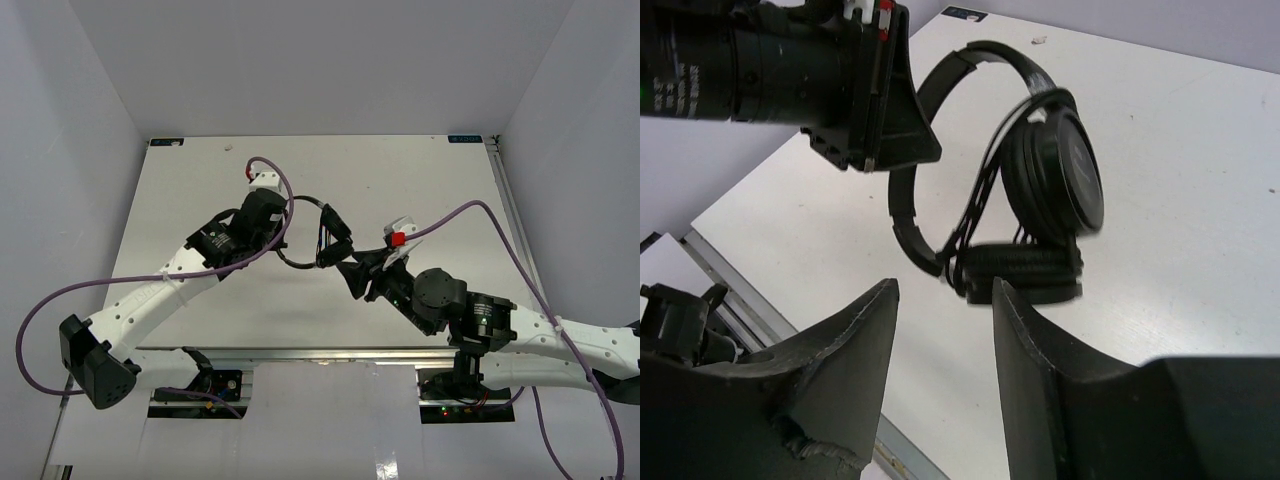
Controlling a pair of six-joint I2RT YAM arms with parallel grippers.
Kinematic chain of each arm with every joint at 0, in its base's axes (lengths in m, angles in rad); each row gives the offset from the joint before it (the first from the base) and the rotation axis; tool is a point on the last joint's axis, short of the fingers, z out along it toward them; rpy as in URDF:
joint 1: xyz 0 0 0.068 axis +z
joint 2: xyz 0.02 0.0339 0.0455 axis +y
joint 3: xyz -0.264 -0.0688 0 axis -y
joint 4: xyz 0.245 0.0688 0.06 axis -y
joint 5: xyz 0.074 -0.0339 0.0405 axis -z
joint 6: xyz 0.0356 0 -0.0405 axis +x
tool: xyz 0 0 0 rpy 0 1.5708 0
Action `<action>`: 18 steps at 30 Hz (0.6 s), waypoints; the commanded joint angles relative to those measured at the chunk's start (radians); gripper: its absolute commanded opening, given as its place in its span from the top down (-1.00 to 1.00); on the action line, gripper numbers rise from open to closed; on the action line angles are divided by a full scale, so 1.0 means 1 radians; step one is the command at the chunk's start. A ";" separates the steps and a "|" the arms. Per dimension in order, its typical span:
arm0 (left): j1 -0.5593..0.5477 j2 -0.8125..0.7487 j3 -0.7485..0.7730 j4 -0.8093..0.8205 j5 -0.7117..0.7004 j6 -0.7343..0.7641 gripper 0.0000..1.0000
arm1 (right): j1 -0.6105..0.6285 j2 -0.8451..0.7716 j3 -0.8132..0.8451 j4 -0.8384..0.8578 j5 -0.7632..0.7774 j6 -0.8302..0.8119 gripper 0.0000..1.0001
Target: Wrap the headphones
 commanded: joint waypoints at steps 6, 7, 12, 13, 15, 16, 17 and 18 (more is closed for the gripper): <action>0.225 0.064 -0.045 0.185 0.193 0.010 1.00 | 0.007 -0.119 -0.026 -0.220 0.039 0.088 0.00; 0.253 0.077 -0.046 0.195 0.215 0.009 1.00 | 0.006 -0.133 -0.035 -0.232 0.048 0.097 0.00; 0.337 0.140 -0.044 0.288 0.282 0.031 1.00 | 0.006 -0.200 -0.061 -0.304 0.078 0.111 -0.01; 0.338 0.162 -0.038 0.303 0.299 0.038 1.00 | 0.006 -0.219 -0.072 -0.309 0.090 0.108 -0.01; 0.338 0.215 -0.012 0.313 0.351 0.034 1.00 | 0.006 -0.265 -0.093 -0.312 0.131 0.113 -0.02; 0.338 0.253 0.008 0.319 0.392 0.033 1.00 | 0.006 -0.288 -0.109 -0.312 0.147 0.118 -0.02; 0.335 0.292 0.029 0.322 0.419 0.034 1.00 | 0.006 -0.308 -0.121 -0.312 0.157 0.121 -0.02; 0.332 0.330 0.051 0.324 0.441 0.036 1.00 | 0.006 -0.325 -0.131 -0.312 0.165 0.123 -0.02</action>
